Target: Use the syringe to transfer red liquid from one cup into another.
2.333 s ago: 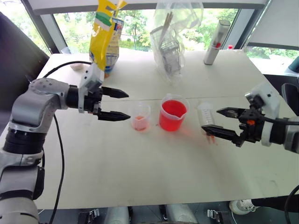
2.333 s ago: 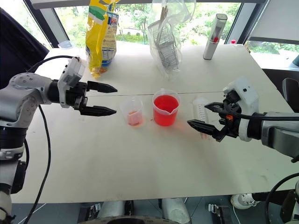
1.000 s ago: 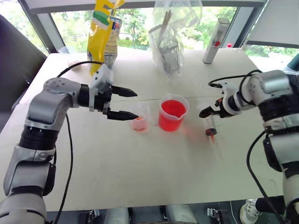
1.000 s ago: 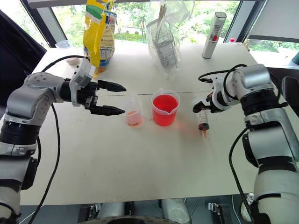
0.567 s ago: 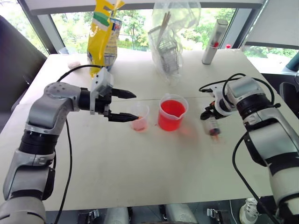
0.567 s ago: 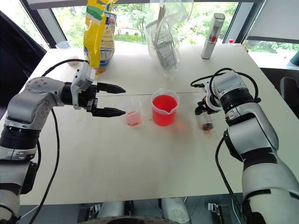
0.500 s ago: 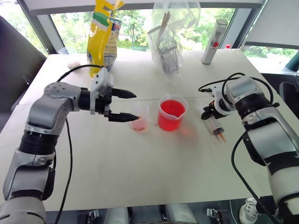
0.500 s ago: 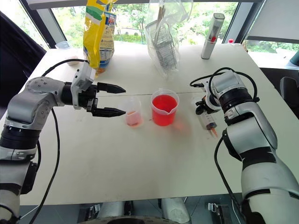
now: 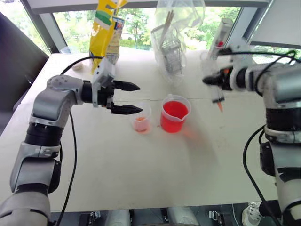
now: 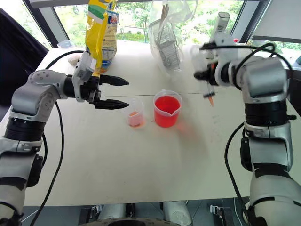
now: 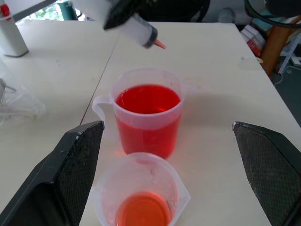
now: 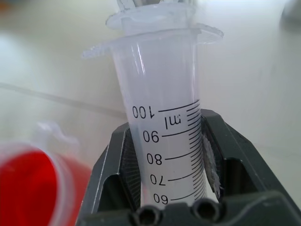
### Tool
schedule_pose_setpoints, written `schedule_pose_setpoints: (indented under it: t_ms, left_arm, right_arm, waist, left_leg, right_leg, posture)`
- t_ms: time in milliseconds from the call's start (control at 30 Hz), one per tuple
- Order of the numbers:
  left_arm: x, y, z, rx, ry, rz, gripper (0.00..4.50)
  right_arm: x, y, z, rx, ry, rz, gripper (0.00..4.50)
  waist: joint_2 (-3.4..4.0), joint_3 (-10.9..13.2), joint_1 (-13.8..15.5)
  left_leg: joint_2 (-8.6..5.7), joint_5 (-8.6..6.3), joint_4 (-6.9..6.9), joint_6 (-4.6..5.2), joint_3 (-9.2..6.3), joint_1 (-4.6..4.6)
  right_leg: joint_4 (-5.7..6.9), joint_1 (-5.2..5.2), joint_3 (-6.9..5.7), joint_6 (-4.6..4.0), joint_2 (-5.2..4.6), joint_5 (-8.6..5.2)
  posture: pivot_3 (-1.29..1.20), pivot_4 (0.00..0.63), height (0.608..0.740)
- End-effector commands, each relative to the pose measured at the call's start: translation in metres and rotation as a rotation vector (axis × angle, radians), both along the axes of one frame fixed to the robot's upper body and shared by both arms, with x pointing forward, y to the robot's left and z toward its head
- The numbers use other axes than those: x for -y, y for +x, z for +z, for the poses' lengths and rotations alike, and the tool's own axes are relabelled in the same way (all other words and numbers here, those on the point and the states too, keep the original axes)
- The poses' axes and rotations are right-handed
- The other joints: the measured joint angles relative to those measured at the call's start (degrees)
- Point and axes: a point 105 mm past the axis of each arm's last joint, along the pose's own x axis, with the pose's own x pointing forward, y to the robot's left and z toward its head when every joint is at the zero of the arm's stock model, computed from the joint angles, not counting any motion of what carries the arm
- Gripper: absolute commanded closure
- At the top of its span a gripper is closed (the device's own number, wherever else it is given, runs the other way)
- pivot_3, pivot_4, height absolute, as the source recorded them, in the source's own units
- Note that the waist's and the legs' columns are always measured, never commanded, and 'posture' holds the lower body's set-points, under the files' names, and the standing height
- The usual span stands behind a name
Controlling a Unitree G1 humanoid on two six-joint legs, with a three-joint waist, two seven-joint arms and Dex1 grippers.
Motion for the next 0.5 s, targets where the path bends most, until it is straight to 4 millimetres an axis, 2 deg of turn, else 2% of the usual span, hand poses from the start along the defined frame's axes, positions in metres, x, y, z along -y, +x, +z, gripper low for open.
schedule_pose_setpoints:
  t_ms: [33,100,200,333,500]
  left_arm:
    - [0.004,0.005,0.012,0.054,0.003,-0.022,0.0]
    - [0.006,0.009,0.014,0.064,0.004,-0.031,0.0]
    - [0.01,0.009,0.019,0.073,-0.006,-0.051,0.0]
    - [0.01,0.008,0.025,0.076,-0.014,-0.066,0.0]
    - [0.012,0.008,0.03,0.088,-0.018,-0.073,0.0]
  right_arm:
    - [-0.03,-0.032,0.046,0.263,0.178,0.168,3.11]
    - [-0.04,-0.042,0.051,0.317,0.287,0.225,3.11]
    - [-0.052,-0.05,0.04,0.38,0.407,0.299,3.11]
    - [-0.061,-0.051,0.008,0.404,0.491,0.329,3.11]
    - [-0.069,-0.04,-0.037,0.401,0.446,0.294,3.11]
  waist:
    - [0.0,0.0,-0.4]
    - [-0.01,0.0,-0.4]
    - [-0.12,-0.1,-0.4]
    - [-0.07,0.0,-0.4]
    - [-0.08,-0.1,-0.5]
  left_leg:
    - [0.0,0.0,0.0,0.0,0.01,0.06]
    - [0.0,0.01,0.04,0.0,0.02,0.08]
    - [-0.02,0.01,0.1,-0.01,0.03,0.09]
    - [-0.04,0.01,0.07,-0.01,0.03,0.01]
    - [-0.06,0.02,0.1,-0.03,0.03,0.03]
  right_leg:
    - [0.04,0.05,0.01,0.0,0.0,0.0]
    - [0.1,0.07,0.0,-0.01,0.0,0.01]
    - [0.09,0.16,-0.05,-0.01,-0.01,0.01]
    - [0.0,0.16,-0.06,-0.01,-0.07,0.01]
    - [0.01,0.13,0.0,0.0,-0.09,0.01]
  posture:
    - [0.0,0.15,0.739]
    - [0.0,0.15,0.739]
    - [0.0,0.15,0.739]
    - [0.0,0.15,0.739]
    - [0.0,0.15,0.739]
